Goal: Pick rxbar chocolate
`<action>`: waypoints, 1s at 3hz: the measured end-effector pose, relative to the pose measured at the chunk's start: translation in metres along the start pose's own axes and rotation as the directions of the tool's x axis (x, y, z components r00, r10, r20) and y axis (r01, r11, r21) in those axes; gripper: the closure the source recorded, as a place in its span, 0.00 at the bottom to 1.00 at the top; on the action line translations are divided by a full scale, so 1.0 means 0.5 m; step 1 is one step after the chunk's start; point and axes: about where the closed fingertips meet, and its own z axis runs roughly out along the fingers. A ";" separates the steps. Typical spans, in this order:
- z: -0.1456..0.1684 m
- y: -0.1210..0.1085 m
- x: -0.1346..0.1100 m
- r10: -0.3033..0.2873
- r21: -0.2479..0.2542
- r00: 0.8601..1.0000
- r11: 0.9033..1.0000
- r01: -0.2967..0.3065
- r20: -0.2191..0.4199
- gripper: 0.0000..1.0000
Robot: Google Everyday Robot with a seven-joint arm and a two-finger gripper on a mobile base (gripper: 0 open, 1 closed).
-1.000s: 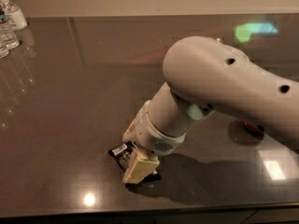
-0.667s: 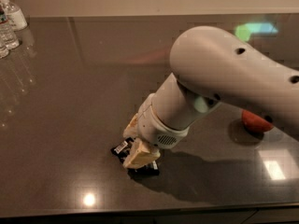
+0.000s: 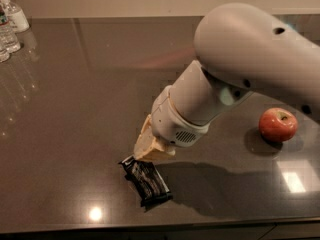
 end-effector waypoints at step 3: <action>-0.209 -0.098 -0.097 -0.044 0.077 0.999 0.996 0.043 0.013 1.00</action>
Offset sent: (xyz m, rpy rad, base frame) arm 0.0364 -0.0052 0.1064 0.0654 -0.0848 -0.0025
